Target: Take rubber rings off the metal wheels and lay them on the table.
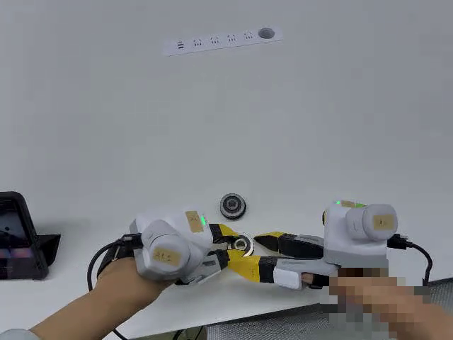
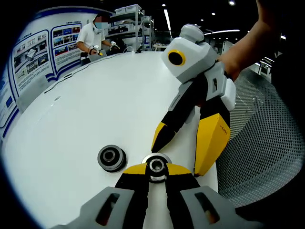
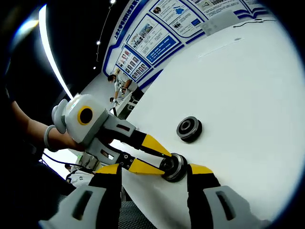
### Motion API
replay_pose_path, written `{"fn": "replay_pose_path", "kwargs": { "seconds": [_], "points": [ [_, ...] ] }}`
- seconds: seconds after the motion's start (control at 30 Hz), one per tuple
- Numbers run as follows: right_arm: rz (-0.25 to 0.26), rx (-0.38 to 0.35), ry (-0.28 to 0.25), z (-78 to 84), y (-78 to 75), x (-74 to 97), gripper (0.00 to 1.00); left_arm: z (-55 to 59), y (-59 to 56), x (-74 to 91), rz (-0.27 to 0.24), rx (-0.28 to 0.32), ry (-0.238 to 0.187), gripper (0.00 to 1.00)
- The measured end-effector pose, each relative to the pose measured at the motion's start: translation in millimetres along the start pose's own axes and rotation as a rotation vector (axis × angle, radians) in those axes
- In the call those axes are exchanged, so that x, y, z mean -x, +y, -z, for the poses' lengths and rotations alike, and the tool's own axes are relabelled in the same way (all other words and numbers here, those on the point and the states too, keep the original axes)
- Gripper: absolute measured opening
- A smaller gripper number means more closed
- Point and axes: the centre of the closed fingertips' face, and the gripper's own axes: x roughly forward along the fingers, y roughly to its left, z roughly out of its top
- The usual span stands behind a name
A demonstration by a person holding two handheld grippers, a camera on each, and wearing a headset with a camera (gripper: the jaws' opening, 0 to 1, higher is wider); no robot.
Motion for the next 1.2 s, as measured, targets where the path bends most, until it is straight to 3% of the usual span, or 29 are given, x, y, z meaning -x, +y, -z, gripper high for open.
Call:
{"fn": "replay_pose_path", "kwargs": {
  "seconds": [0.6, 0.73, 1.03, 1.2],
  "points": [
    [-0.052, -0.042, 0.036, 4.1, 6.2, 3.4, 0.59, 0.3, 0.9, -0.3, -0.01, 0.021, -0.01, 0.12],
    [-0.062, -0.065, 0.043, 8.3, 7.8, 5.7, 0.56, 0.3, 1.0, -0.4, -0.011, 0.022, -0.01, 0.12],
    [-0.062, -0.135, -0.01, 1.0, 2.2, 11.6, 0.48, 0.2, 1.1, -0.3, -0.012, 0.026, -0.014, 0.12],
    [-0.034, -0.146, -0.001, 0.8, -3.4, 8.9, 0.42, 0.0, 1.0, -0.3, -0.015, 0.029, -0.017, 0.12]
  ]
}}
